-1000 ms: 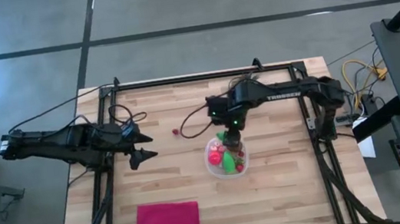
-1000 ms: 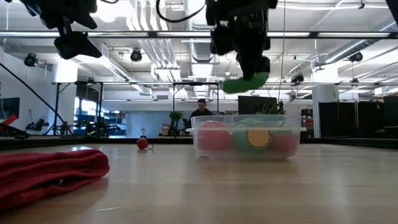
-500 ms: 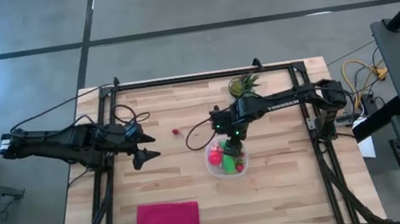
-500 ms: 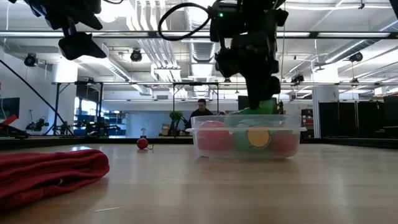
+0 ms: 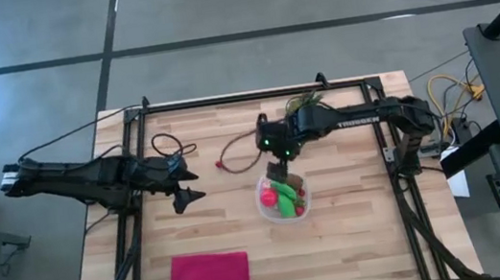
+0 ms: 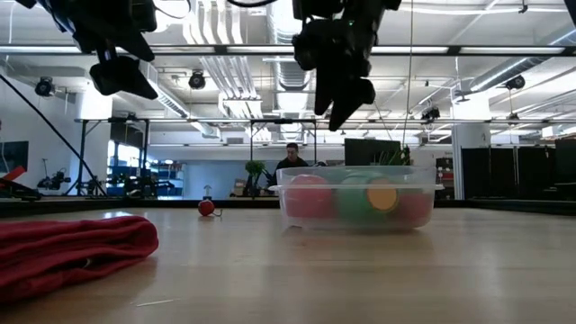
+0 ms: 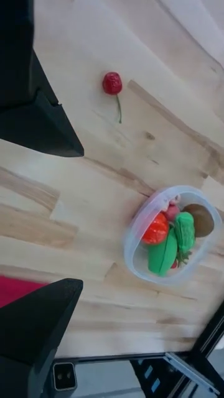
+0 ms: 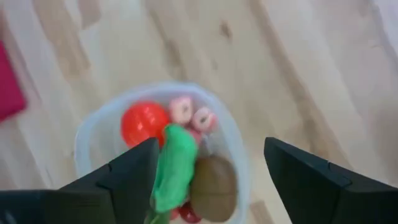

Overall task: Pick and placing Produce into tupperware
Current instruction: Put the cherry into the transparent container

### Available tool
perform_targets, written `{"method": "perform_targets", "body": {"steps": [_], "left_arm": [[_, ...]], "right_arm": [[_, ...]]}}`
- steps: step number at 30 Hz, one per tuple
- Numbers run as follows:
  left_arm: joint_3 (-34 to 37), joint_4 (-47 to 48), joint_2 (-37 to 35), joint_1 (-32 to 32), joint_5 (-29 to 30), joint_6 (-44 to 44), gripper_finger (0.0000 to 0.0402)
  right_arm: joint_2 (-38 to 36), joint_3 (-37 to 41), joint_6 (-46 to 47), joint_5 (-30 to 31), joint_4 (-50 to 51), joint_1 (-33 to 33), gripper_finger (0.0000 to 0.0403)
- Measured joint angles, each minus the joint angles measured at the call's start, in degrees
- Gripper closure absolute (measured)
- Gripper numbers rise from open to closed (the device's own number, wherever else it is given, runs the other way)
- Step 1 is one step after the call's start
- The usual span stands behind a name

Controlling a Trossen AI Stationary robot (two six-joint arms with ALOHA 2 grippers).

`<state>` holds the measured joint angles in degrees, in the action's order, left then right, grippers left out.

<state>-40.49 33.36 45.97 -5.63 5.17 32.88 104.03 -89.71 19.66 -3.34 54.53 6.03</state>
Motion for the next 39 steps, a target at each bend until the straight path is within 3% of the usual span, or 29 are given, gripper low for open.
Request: {"method": "perform_targets", "body": {"steps": [7, 19, 39], "left_arm": [[0.0, -0.49, 1.65, 0.0, -0.35, 1.34, 0.008], [-0.07, -12.79, 9.66, 0.03, -0.89, -0.2, 0.008], [-0.04, -9.92, 5.58, 1.66, 2.97, -0.24, 0.008]], "right_arm": [[0.3, -2.78, -1.35, -0.04, 0.24, 4.18, 0.0132], [0.17, -9.52, -4.66, 2.42, 0.56, 6.57, 0.0146], [0.17, -10.45, -6.71, 5.1, 2.24, 9.51, 0.0156]]}}
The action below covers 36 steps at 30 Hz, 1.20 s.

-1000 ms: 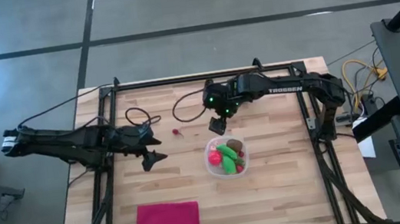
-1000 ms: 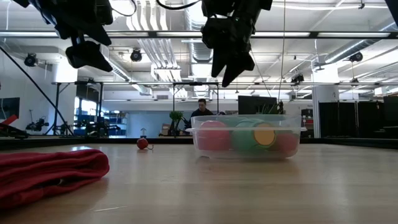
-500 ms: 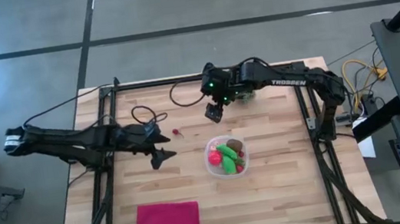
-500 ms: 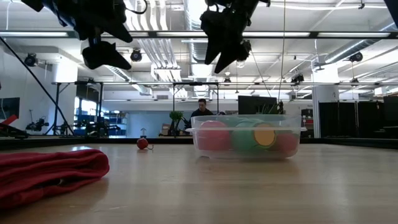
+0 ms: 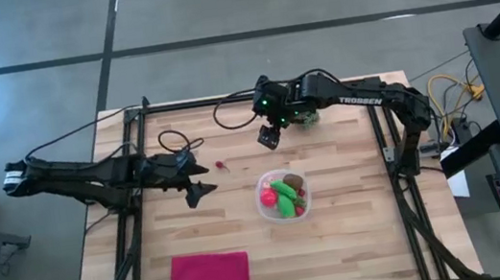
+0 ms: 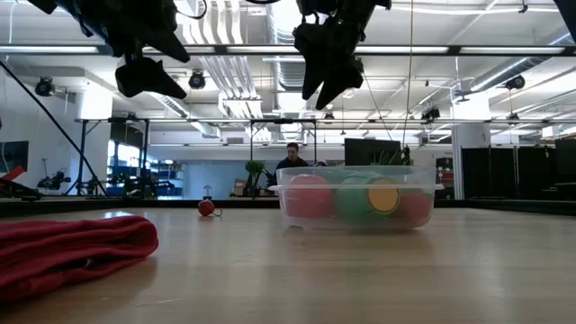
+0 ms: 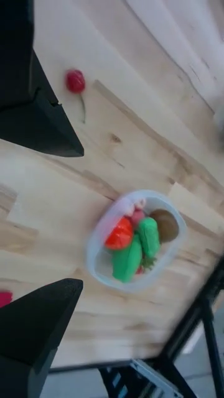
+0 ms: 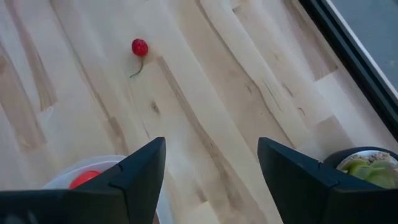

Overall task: Pick and placing Produce into tupperware
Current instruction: Put the cherry into the transparent container

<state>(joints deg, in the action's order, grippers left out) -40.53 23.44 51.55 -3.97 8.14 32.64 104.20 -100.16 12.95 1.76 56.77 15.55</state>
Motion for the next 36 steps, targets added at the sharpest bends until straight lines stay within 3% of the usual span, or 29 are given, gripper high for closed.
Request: {"method": "perform_targets", "body": {"steps": [4, 8, 14, 21, 26, 29, 32, 36], "left_arm": [[-1.41, 7.03, -1.18, 1.19, -0.32, -0.71, 0.008], [-3.05, 11.48, -2.53, 2.11, -1.13, -7.2, 0.008], [-3.74, 11.53, -1.2, 3.42, -1.31, -26.7, 0.008], [-3.23, 11.87, 8.28, 8.29, -3.36, -42.36, 0.008], [-3.5, 11.99, 18.18, 14.72, -3.62, -45.51, 0.008], [-5.19, 12.98, 22.68, 18.64, -7.09, -46.5, 0.008], [-7.29, 13.11, 24.47, 21.04, -9.59, -47.25, 0.008], [-10.44, 12.99, 24.92, 22.41, -9.76, -55.2, 0.008]], "right_arm": [[0.0, 0.02, -0.02, -0.02, 0.04, 0.4, 0.0158], [0.0, 0.02, -0.14, -0.04, 1.25, 0.56, 0.0158], [-0.15, 0.07, -2.23, -0.14, 6.05, 0.62, 0.0161], [-3.77, 0.11, 0.43, 0.18, 9.61, 0.32, 0.0162], [-9.6, 0.11, 2.28, 9.49, 10.92, -0.75, 0.0163], [-13.37, 0.11, 4.81, 12.9, 12.13, -0.91, 0.0163], [-16.13, 0.11, 7.8, 15.11, 13.02, -0.91, 0.0163], [-18.56, 0.12, 9.51, 17.54, 14.42, -0.91, 0.0163]]}}
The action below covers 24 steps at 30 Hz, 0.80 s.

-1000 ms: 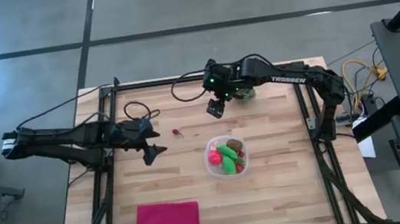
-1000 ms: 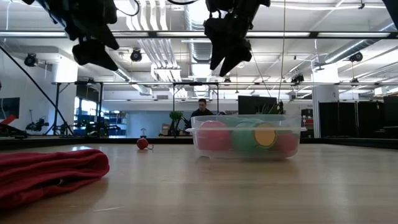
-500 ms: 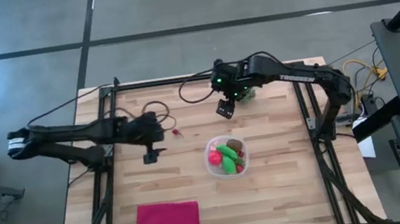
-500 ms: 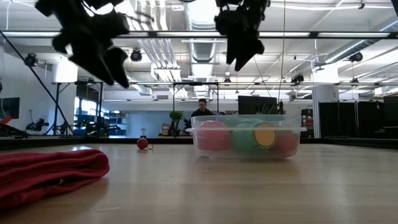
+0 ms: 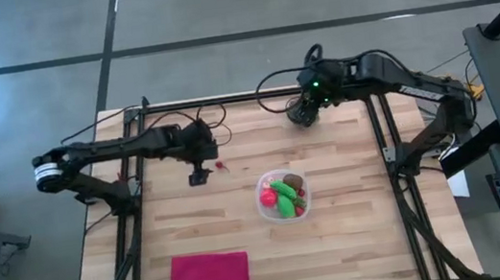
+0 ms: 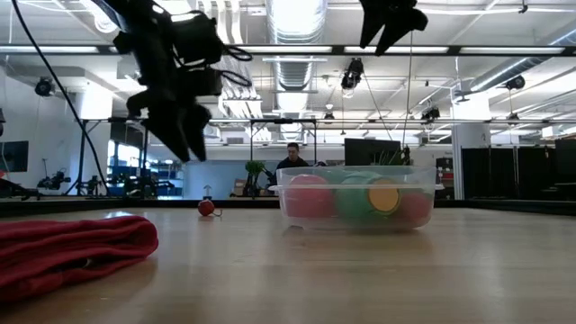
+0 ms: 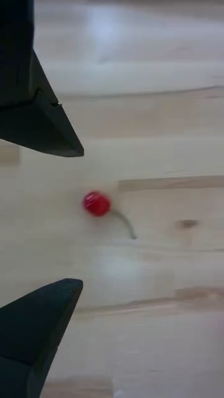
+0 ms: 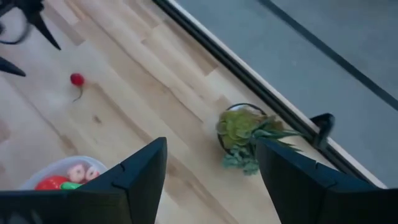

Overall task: Pick and placing Produce into tupperware
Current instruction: Put the cherry into the transparent container

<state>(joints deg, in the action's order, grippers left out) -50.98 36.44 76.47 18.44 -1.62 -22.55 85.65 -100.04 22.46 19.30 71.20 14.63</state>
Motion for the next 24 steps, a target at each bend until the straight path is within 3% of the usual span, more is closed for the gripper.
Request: {"method": "perform_targets", "body": {"steps": [4, 10, 16, 24], "left_arm": [[-1.7, -0.96, 1.01, 0.84, -0.68, -6.1, 0.008], [-1.75, -2.64, 5.88, 1.86, -4.92, -6.83, 0.008], [-2.45, -3.09, 11.0, 1.87, -5.07, -7.67, 0.008], [-2.61, -3.52, 12.82, 1.85, -3.74, -8.47, 0.0094]], "right_arm": [[-0.42, 0.08, 0.09, 0.46, 1.51, 0.0, 0.0163], [-0.31, 1.35, -0.37, 0.51, 2.08, 0.0, 0.0163], [-0.48, 4.9, -0.37, 0.45, 2.09, 0.0, 0.0162], [-0.46, 9.04, 0.2, 0.3, 2.05, 0.0, 0.0161]]}}
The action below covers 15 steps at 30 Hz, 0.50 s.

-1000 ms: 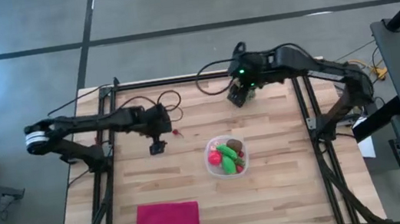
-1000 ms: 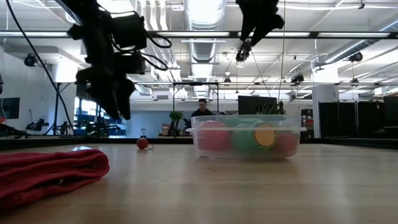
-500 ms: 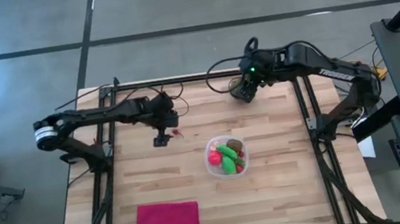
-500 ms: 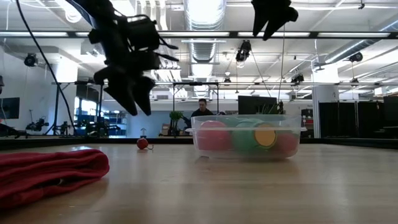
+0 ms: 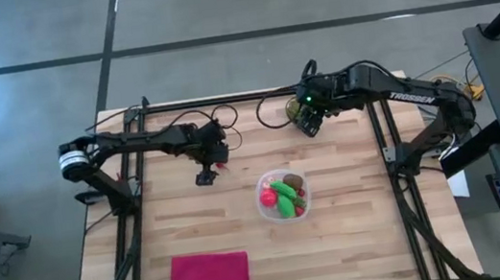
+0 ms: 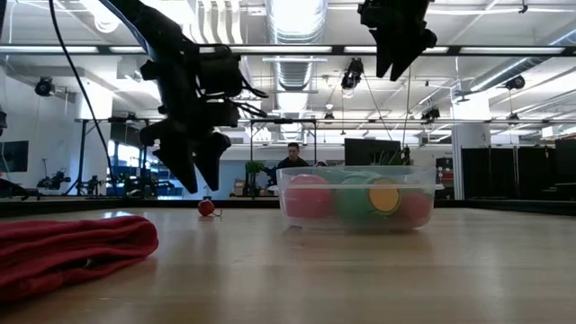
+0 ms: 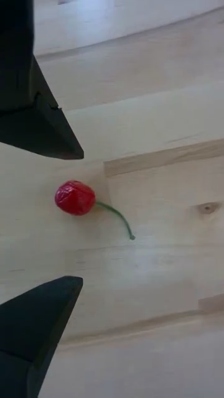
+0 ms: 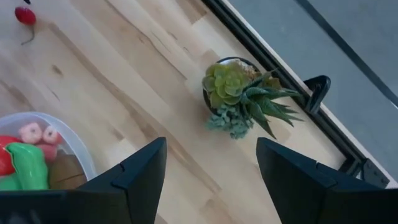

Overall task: Pick and placing Produce into tupperware
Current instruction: Put the cherry into the transparent container

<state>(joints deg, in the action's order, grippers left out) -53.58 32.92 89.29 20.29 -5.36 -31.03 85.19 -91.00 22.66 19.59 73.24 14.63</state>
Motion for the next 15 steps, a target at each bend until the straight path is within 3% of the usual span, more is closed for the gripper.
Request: {"method": "perform_targets", "body": {"steps": [9, 15], "left_arm": [[0.05, -1.3, 2.26, 0.01, 1.44, -1.29, 0.0173], [0.15, -2.63, 2.75, 0.0, 3.03, -2.54, 0.0199]], "right_arm": [[-0.63, 0.07, -0.16, 0.15, -2.01, 0.89, 0.0161], [-1.55, 0.07, -0.36, 0.17, -2.0, 1.94, 0.0161]]}}
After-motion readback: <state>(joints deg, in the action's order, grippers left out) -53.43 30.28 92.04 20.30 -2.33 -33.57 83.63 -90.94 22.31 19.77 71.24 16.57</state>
